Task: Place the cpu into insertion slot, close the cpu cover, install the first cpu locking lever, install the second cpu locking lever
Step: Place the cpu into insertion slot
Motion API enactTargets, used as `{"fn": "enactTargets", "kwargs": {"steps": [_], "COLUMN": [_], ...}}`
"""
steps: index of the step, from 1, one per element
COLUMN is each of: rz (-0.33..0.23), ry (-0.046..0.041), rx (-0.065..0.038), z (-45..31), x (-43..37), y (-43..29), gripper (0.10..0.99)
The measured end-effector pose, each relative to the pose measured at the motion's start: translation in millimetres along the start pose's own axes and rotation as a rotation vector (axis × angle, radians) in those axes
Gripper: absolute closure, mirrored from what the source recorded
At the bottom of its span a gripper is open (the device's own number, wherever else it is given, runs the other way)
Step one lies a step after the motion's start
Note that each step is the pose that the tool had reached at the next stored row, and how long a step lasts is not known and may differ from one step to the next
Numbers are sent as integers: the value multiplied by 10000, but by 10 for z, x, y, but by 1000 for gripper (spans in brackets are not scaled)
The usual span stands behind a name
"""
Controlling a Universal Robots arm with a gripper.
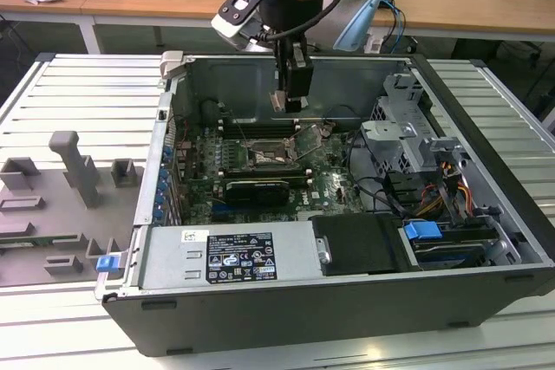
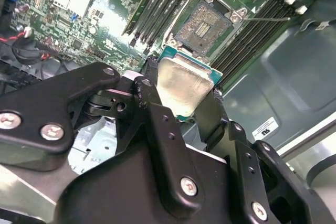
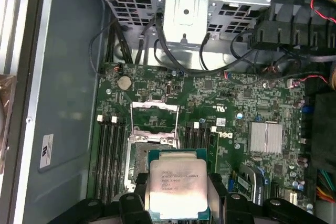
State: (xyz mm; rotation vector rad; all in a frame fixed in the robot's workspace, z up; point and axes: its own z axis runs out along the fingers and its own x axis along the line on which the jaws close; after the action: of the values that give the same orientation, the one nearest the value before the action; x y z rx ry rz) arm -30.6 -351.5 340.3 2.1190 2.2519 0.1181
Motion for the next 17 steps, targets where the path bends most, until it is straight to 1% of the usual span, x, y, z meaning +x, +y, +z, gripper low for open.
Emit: {"fn": "enactTargets", "kwargs": {"steps": [5, 9, 13, 17], "rz": [535, 553, 552, 553], "ry": [-51, -52, -52, -52], "rx": [-8, -9, -9, -9], "z": [16, 46, 95, 122], "x": [2, 1, 1, 1], "y": [-1, -6, -14, -17], "gripper": [557, 557, 557, 557]}}
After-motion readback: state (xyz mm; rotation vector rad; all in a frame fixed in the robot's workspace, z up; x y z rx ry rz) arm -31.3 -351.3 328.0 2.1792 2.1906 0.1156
